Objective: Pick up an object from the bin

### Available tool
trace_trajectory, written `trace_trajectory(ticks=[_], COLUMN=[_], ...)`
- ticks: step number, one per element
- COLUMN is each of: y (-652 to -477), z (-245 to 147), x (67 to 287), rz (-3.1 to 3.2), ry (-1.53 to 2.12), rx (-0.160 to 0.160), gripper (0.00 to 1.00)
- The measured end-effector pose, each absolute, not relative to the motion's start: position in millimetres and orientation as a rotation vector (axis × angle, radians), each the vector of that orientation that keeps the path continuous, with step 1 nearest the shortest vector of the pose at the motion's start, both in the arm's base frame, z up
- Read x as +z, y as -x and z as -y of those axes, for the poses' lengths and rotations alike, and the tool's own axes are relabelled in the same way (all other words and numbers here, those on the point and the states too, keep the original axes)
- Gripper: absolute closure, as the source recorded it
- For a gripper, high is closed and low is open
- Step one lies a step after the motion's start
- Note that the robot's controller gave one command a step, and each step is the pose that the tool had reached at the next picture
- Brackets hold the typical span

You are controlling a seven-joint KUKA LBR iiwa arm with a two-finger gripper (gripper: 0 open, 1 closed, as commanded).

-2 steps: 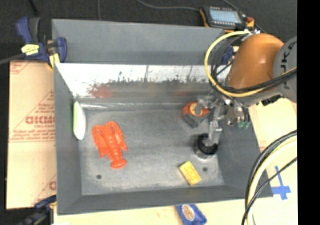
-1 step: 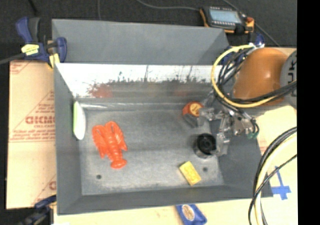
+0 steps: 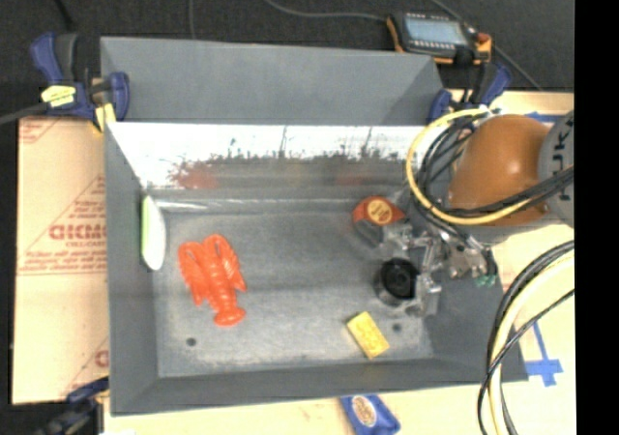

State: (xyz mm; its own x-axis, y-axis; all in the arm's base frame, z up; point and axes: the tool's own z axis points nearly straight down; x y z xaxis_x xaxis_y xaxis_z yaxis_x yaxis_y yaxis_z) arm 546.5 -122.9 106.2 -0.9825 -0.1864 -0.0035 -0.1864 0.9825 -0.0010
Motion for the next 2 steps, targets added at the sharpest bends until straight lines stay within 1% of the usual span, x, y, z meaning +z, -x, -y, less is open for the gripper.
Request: trace_trajectory(ticks=[1,2], y=[-566.4,-556.6], z=[116,128], x=[88,72], rz=[-3.037,-3.116], ry=[0.788,0.345], rx=[-0.004,0.001], gripper=[0.00,1.00])
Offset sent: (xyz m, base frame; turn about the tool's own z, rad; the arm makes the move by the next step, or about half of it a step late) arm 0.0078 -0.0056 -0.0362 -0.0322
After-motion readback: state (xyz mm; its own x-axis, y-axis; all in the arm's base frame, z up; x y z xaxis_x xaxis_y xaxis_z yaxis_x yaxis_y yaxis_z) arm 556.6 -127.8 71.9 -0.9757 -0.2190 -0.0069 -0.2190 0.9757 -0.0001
